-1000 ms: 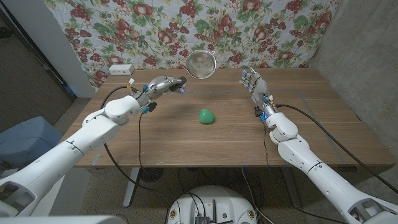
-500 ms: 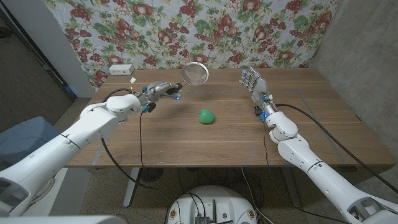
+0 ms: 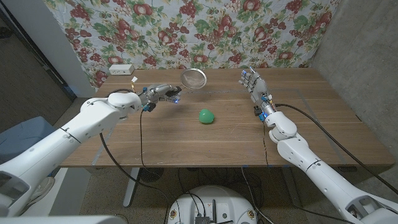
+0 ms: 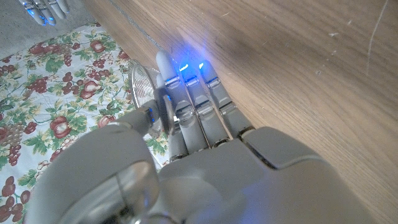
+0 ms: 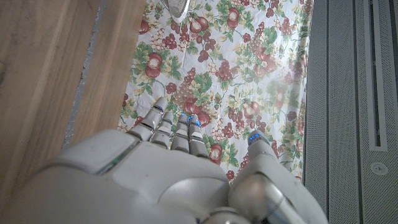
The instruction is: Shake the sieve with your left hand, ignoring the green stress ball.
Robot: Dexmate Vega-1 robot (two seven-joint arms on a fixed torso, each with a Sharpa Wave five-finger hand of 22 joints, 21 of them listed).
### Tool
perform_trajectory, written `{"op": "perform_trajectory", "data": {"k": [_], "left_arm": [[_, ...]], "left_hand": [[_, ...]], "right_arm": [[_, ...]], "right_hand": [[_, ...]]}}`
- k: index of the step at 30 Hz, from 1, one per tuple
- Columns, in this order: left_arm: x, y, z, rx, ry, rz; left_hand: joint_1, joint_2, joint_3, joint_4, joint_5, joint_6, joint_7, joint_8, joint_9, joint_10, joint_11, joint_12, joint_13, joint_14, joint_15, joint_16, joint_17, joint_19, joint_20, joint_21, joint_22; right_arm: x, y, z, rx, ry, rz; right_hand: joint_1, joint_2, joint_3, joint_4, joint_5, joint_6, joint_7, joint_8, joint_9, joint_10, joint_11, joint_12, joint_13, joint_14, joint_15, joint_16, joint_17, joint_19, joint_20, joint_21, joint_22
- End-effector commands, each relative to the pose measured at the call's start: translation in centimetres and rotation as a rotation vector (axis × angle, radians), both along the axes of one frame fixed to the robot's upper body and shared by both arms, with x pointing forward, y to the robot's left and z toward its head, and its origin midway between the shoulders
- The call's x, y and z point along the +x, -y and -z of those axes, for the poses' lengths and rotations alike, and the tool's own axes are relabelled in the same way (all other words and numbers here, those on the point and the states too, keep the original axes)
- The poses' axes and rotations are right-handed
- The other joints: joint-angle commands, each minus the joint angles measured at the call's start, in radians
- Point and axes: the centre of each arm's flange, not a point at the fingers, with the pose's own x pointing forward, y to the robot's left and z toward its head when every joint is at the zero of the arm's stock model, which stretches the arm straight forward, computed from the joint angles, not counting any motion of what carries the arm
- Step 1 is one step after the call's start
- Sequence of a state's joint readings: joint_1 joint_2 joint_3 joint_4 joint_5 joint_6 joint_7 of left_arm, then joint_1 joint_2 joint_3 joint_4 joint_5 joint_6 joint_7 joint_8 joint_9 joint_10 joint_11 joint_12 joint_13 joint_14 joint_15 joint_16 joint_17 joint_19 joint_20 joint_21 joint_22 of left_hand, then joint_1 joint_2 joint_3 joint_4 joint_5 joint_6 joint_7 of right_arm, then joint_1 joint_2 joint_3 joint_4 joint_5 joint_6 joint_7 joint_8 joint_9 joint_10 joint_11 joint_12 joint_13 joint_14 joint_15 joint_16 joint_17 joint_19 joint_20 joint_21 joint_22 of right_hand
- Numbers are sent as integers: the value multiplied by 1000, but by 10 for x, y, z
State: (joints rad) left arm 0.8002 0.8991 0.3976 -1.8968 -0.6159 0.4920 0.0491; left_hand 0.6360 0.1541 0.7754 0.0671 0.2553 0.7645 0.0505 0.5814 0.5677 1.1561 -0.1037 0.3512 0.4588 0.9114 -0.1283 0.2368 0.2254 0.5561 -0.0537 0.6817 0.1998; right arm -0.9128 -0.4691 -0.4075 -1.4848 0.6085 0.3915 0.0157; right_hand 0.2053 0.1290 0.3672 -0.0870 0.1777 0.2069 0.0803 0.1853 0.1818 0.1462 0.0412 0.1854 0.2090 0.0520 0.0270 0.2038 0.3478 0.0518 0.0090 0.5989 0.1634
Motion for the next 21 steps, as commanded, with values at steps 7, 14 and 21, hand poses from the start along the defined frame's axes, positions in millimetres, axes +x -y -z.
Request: {"op": "perform_trajectory", "data": {"k": [7, 14, 21], "left_arm": [[7, 2, -3, 10, 21, 36], [9, 4, -6, 26, 103, 82], [8, 8, -10, 49, 267, 151]], "left_hand": [[45, 45, 6, -2, -2, 6, 3, 10, 2, 85, -78, -5, 1, 9, -100, 2, 1, 1, -31, 6, 2], [44, 44, 6, -1, -4, 6, 2, 12, 3, 86, -80, -7, 4, 9, -100, 2, 0, -4, -35, 8, 1], [43, 40, 6, 0, -5, 5, -8, 11, 0, 84, -84, -9, 10, 0, -100, -3, -2, -15, -40, 9, 1]], "right_arm": [[6, 1, 0, 9, -9, -2], [7, 2, 0, 10, -9, 0], [8, 2, 1, 13, -10, -2]], "right_hand": [[-11, -1, -1, -8, -1, 6, 5, 4, -1, 5, 2, 11, -1, -1, 9, 10, -4, 9, -4, -8, 2], [-12, -1, -1, -9, -1, 6, 5, 4, -1, 4, 1, 10, -2, -1, 9, 10, -7, 10, -4, -13, 2], [-14, 0, -1, -9, -1, 6, 5, 5, -1, 4, 3, 11, -3, -2, 9, 11, -9, 12, -4, -17, 2]]}}
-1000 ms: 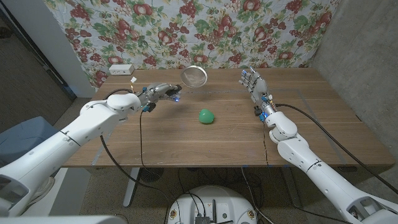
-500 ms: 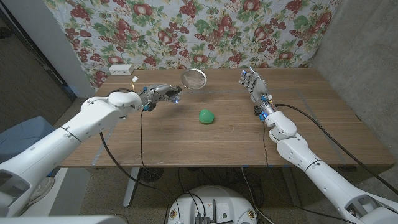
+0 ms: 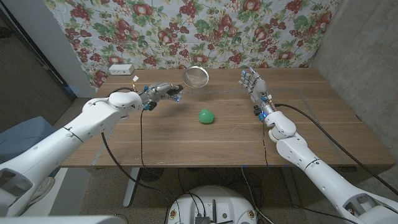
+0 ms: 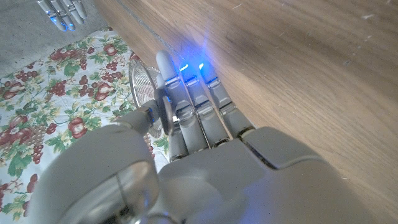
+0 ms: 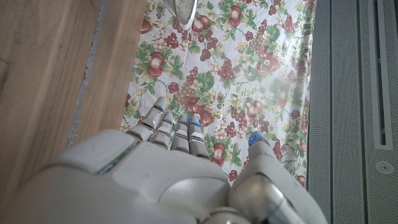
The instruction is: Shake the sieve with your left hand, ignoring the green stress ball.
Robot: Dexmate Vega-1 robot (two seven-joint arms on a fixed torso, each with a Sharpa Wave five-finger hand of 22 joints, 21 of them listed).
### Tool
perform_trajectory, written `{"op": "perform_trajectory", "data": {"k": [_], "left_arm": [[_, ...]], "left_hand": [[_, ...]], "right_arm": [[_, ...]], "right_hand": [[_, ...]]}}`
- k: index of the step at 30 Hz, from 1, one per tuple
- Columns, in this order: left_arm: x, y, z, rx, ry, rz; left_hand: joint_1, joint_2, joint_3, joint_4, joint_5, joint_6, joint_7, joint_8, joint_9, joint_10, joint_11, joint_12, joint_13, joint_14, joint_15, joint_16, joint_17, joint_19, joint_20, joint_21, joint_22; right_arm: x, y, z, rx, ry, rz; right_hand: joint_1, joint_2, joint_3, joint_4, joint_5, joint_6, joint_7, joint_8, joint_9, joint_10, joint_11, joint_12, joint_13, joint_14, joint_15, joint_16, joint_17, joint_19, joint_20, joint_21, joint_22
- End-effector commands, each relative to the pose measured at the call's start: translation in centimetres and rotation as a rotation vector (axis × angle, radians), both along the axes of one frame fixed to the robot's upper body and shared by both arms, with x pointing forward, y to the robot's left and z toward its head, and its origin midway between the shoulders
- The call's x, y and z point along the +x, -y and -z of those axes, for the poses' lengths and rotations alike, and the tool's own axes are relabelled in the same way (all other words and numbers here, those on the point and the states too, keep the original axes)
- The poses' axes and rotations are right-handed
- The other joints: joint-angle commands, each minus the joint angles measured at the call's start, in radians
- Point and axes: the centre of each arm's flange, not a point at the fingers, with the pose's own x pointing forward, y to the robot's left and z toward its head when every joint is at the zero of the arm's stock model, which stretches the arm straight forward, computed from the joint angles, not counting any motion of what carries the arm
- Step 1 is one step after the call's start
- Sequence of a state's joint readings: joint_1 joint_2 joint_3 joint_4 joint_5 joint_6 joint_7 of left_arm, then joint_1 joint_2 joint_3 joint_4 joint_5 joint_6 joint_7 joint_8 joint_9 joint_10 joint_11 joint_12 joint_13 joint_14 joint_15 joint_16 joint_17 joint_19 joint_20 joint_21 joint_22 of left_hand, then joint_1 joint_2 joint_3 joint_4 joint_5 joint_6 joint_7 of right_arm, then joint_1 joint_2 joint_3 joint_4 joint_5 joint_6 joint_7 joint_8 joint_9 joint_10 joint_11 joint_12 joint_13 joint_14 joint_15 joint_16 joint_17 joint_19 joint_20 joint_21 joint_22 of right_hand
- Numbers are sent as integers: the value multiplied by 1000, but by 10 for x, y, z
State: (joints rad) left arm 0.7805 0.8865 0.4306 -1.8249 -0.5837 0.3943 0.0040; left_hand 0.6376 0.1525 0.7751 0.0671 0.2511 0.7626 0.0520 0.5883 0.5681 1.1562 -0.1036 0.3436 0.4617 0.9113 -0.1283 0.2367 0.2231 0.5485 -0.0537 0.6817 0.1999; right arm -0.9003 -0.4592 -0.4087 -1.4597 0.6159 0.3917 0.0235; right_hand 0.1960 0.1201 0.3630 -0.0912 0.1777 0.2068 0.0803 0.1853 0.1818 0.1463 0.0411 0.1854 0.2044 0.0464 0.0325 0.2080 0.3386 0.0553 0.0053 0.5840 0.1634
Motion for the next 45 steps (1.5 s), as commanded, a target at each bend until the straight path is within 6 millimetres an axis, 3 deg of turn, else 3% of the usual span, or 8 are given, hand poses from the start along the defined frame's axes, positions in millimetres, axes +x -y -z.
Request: {"op": "perform_trajectory", "data": {"k": [1, 10, 13, 23, 45], "left_arm": [[-4, 9, -13, 39, 256, 131], [-5, 13, -19, 62, 385, 255], [-5, 14, -20, 58, 399, 267], [-7, 14, -22, 33, 425, 297], [-8, 13, -22, 19, 416, 276]], "left_hand": [[41, 42, 6, 0, -1, 7, -11, 5, 0, 82, -86, -2, 8, 0, -101, -4, 0, -9, -40, 9, 1], [33, 32, -1, 7, 0, -8, -38, 6, 9, 71, -91, -6, 20, -15, -99, -10, 0, -28, -30, 10, 0], [26, 26, -7, 13, 2, -15, -59, 5, 11, 66, -92, -7, 27, -24, -98, -13, 1, -36, -28, 10, -1], [16, 17, -17, 21, 9, -16, -74, 6, 13, 59, -94, -7, 37, -36, -98, -17, 1, -45, -28, 10, -2], [9, 18, -23, 26, 22, -13, -75, 6, 11, 60, -96, -4, 53, -39, -102, -17, 3, -49, -29, 13, -5]], "right_arm": [[3, 1, 0, 6, -1, 0], [5, 1, 0, 8, -4, -1], [6, 1, -1, 7, -4, 0], [7, 0, -2, 5, -5, -2], [7, 1, -3, 1, -2, -2]], "right_hand": [[-4, 9, 3, -5, -1, 6, 5, 4, -1, 4, 3, 11, 1, 4, 3, 7, 0, 8, 0, -3, 2], [-6, 9, 3, -6, -1, 6, 6, 4, -1, 5, 3, 11, 0, 3, 2, 7, -3, 10, 0, -9, 2], [-8, 9, 3, -6, -1, 6, 6, 4, -1, 5, 3, 11, 0, 3, 2, 7, -5, 11, 0, -11, 2], [-9, 10, 2, -7, -1, 6, 6, 4, -1, 5, 3, 11, -1, 3, 4, 8, -8, 13, 0, -17, 2], [-13, 11, 2, -8, -1, 6, 5, 5, -1, 6, 3, 12, -2, 3, 4, 9, -15, 18, 0, -30, 2]]}}
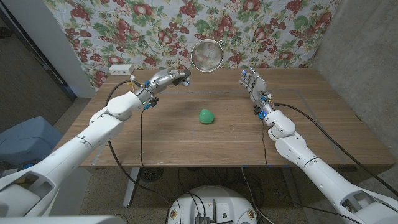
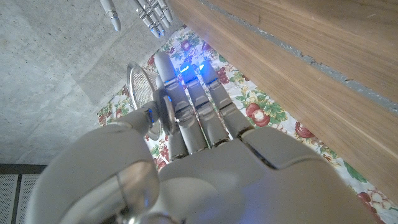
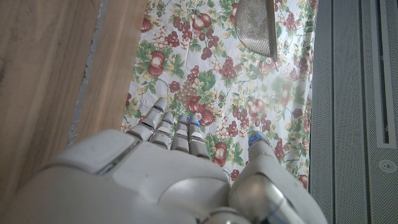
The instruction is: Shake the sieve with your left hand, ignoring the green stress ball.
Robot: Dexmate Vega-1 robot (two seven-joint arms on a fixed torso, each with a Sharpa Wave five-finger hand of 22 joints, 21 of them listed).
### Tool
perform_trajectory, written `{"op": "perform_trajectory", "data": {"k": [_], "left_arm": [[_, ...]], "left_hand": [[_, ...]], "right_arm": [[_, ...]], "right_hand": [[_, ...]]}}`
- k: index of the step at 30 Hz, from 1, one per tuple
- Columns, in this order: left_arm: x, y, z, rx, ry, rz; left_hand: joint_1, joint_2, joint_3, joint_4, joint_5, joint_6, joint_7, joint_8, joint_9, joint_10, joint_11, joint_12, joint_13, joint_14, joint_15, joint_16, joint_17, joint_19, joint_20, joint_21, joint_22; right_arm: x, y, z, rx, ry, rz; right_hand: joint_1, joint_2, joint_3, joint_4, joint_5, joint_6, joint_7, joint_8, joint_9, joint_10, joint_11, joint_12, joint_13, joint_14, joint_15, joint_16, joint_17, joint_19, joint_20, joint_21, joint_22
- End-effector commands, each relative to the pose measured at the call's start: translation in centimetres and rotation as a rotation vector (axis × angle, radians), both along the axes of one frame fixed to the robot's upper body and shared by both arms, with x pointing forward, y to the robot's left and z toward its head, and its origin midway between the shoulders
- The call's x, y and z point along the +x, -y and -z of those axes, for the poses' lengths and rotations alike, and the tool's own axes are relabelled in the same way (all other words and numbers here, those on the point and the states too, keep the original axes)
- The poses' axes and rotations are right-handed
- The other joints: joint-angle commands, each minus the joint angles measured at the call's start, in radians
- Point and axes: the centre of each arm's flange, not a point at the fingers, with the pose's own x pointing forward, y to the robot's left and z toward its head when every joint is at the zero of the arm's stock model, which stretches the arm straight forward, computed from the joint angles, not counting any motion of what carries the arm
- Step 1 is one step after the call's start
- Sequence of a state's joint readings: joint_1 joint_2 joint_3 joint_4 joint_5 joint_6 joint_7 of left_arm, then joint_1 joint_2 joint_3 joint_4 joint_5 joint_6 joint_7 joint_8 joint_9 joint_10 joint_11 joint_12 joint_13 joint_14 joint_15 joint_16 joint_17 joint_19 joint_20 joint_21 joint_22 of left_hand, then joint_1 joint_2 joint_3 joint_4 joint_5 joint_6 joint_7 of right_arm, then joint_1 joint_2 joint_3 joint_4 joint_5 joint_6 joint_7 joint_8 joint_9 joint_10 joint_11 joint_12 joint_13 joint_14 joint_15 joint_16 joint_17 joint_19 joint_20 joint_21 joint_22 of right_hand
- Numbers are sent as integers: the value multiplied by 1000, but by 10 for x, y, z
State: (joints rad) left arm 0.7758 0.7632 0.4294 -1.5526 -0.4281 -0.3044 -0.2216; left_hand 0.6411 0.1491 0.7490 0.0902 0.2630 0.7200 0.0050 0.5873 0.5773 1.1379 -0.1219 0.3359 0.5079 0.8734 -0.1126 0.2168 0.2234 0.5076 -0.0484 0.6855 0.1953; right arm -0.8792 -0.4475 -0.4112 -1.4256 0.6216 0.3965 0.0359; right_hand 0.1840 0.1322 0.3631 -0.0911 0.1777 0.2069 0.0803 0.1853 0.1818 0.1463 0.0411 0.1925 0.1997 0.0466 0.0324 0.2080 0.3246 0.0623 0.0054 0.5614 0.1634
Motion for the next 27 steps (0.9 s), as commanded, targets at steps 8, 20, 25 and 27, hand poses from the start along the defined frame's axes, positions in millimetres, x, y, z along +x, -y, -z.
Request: {"op": "perform_trajectory", "data": {"k": [8, 20, 25, 27], "left_arm": [[3, -4, 3, -2, -108, -136], [8, -7, 7, 15, -271, -251], [9, -9, 7, 10, -363, -298], [10, -10, 8, 5, -393, -312]], "left_hand": [[8, 30, 4, 1, 14, 32, -14, 8, 1, 90, -78, 7, 8, 9, -119, 8, 5, -1, -38, 14, -1], [16, 38, 8, -9, 18, 41, 11, 11, -2, 107, -77, 6, 1, 24, -119, 14, 7, 14, -38, 25, -1], [17, 41, 10, -11, 17, 41, 16, 10, -5, 109, -72, 3, -4, 29, -119, 15, 6, 21, -36, 30, -1], [18, 42, 11, -13, 17, 43, 24, 10, -7, 109, -71, 2, -4, 31, -119, 15, 5, 23, -35, 32, -1]], "right_arm": [[2, 0, -2, -10, -2, -2], [5, -1, -3, -8, -9, -3], [7, -1, -4, -7, -9, -4], [7, -1, -4, -7, -9, -4]], "right_hand": [[-3, 0, 2, -9, -1, 8, 3, 5, -1, 5, 3, 5, 2, 3, 4, 10, -4, 13, 0, -13, 3], [-4, 0, 2, -11, -1, 8, 3, 5, -1, 4, 3, 4, 1, 1, 5, 10, -8, 15, -1, -21, 3], [-5, 1, 2, -11, -1, 8, 4, 5, -1, 5, 3, 5, 1, 1, 3, 10, -9, 17, -1, -24, 3], [-5, 1, 2, -11, -1, 8, 4, 5, -1, 5, 3, 5, 1, 2, 4, 10, -10, 17, -1, -25, 3]]}}
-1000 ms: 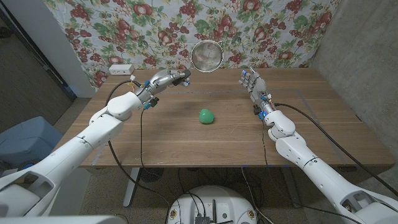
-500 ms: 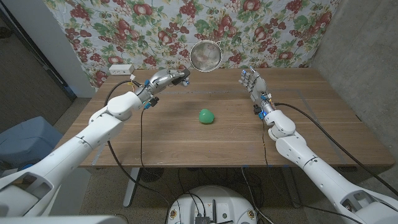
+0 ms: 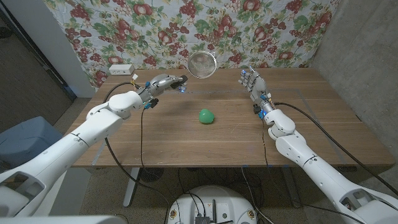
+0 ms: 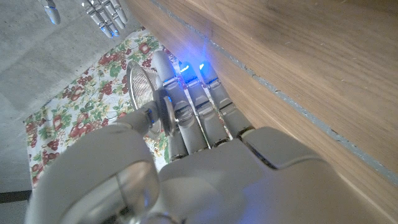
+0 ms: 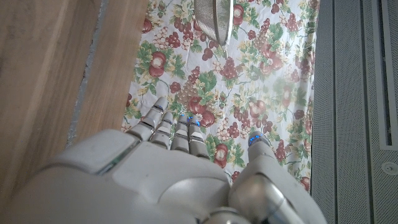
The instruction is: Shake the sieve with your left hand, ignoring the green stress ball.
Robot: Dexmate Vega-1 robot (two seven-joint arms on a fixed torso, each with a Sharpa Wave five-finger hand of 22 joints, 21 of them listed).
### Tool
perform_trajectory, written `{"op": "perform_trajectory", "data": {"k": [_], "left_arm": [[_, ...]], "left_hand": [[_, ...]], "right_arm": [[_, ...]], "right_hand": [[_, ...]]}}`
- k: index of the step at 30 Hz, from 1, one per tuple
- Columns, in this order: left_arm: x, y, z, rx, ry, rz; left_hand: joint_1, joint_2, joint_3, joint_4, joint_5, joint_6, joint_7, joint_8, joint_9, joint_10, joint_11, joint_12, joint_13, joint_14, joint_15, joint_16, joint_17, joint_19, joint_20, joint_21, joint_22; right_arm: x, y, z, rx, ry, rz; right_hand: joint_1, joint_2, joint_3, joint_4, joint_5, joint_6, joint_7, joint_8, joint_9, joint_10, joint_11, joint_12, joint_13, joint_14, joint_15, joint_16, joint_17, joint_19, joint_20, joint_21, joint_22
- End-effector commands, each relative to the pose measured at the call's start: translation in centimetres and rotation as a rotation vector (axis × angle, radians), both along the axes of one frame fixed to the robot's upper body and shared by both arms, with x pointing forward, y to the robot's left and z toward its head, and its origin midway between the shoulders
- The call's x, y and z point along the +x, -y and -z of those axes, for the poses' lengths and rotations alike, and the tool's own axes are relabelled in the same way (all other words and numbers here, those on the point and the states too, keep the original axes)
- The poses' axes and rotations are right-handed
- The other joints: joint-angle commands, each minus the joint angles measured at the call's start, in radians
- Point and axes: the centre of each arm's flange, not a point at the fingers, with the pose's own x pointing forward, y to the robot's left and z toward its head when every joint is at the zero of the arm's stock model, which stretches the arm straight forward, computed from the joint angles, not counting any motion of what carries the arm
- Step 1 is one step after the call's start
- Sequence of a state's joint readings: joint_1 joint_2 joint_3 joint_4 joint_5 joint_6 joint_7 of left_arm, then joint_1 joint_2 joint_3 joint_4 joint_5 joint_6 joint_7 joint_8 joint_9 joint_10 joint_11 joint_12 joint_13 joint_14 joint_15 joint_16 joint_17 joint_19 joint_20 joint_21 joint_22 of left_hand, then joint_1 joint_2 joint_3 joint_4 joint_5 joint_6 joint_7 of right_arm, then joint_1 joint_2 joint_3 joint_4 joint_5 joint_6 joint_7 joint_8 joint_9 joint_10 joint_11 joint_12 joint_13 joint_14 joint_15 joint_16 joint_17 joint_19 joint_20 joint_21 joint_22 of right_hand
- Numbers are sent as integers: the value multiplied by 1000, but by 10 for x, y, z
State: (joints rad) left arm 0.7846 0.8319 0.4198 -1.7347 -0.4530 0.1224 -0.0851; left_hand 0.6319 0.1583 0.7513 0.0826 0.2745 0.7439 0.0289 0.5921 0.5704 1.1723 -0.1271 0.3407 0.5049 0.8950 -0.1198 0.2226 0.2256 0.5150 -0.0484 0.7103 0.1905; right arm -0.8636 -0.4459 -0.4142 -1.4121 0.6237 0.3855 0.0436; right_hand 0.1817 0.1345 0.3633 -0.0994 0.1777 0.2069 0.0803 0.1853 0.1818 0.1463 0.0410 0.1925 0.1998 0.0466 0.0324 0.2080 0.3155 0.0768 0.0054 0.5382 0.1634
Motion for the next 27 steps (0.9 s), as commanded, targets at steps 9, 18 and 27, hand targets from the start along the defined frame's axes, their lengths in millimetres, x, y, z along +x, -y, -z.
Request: {"op": "perform_trajectory", "data": {"k": [9, 18, 27], "left_arm": [[4, -4, 6, -4, -253, -139], [2, -4, 7, 2, -274, -154], [2, -2, 7, 1, -228, -90]], "left_hand": [[32, 37, 12, -9, 4, 16, 11, 4, -2, 76, -57, -8, -6, 18, -111, 11, 2, 24, -33, 14, 3], [34, 38, 16, -11, 2, 17, 16, 4, -5, 74, -53, -11, -6, 20, -110, 11, 1, 25, -31, 19, 3], [35, 38, 18, -11, -1, 15, 19, 5, -3, 73, -52, -16, -9, 19, -108, 10, 0, 22, -32, 21, 3]], "right_arm": [[3, -1, -1, 2, -5, -2], [0, 0, 1, 4, -4, -1], [-2, 0, 2, 6, 1, -1]], "right_hand": [[-4, -1, 2, -3, -1, 8, 4, 5, -1, 5, 4, 5, 0, 1, 5, 11, -3, 4, 0, -7, 3], [-5, -1, 2, -3, -1, 9, 5, 5, -1, 5, 4, 5, 0, 1, 5, 11, -6, 6, 0, -12, 3], [-7, -1, 2, -4, -1, 9, 5, 5, -1, 5, 4, 5, 0, 2, 4, 12, -9, 7, 0, -18, 3]]}}
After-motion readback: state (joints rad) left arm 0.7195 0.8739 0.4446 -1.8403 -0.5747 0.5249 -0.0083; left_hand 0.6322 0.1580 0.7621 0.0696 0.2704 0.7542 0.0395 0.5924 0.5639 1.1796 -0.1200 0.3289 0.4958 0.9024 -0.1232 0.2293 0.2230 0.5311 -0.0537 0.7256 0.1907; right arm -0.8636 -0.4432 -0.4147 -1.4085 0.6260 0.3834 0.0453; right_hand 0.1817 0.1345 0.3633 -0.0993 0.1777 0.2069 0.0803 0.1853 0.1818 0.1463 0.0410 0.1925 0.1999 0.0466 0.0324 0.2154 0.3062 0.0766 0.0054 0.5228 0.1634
